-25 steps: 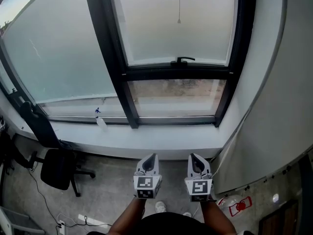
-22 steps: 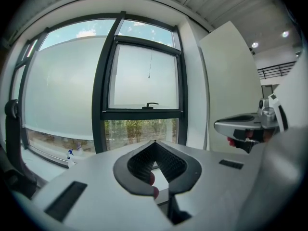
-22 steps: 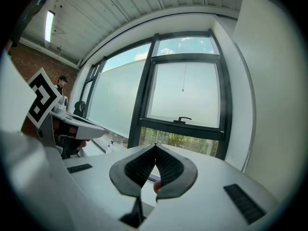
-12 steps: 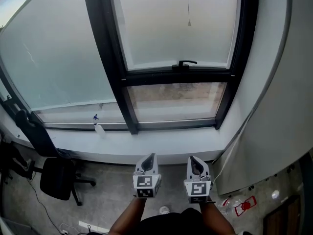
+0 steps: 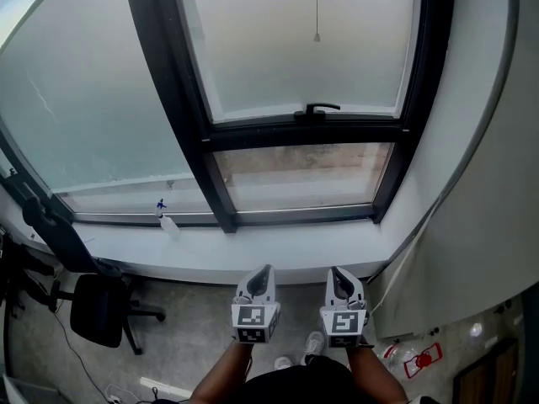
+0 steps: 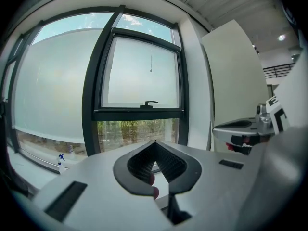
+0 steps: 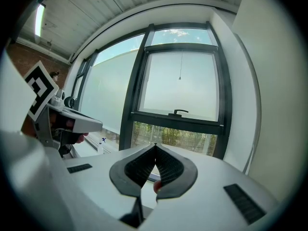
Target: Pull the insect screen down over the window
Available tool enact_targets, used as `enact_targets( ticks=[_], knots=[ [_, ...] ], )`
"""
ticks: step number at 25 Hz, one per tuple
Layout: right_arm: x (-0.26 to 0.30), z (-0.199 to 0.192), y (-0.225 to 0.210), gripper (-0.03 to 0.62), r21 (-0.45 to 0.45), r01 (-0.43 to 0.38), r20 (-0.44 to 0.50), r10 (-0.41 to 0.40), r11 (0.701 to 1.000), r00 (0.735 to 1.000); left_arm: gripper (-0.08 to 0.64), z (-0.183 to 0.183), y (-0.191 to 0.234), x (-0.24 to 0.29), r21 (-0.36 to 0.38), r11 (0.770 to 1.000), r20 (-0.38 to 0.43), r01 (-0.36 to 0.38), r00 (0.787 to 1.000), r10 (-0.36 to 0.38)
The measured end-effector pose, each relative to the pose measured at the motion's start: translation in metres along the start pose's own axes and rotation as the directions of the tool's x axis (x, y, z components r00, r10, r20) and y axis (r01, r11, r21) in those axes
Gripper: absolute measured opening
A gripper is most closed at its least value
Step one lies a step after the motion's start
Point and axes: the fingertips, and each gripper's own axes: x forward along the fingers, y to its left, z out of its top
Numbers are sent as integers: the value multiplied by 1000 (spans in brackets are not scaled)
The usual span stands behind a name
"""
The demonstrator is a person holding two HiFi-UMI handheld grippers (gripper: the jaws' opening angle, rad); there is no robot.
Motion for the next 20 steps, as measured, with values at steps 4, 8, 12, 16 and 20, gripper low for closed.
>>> enact_targets(
  ticks=[4,8,12,16,20],
  knots=[
    [24,-2,-20,3,-9,-12,-1,12,1000,1000,0,-3,-4,27,5,1000,-12,-7,1000,7],
    [48,0,-40,3,-16,-25,6,25,1000,1000,0,2,-9,54,43,999,-5,-4,1000,4],
    [67,1,-60,3,-5,-33,23,33,999,999,0,8,-13,80,23,1000,-4,-10,1000,11],
    [80,0,-79,3,-6,-41,22,41,999,999,0,20,-20,100,10,1000,2,-13,1000,13],
    [91,0,-87,3,10,-55,38,55,998,998,0,28,-27,116,15,1000,13,-22,1000,22]
  ],
)
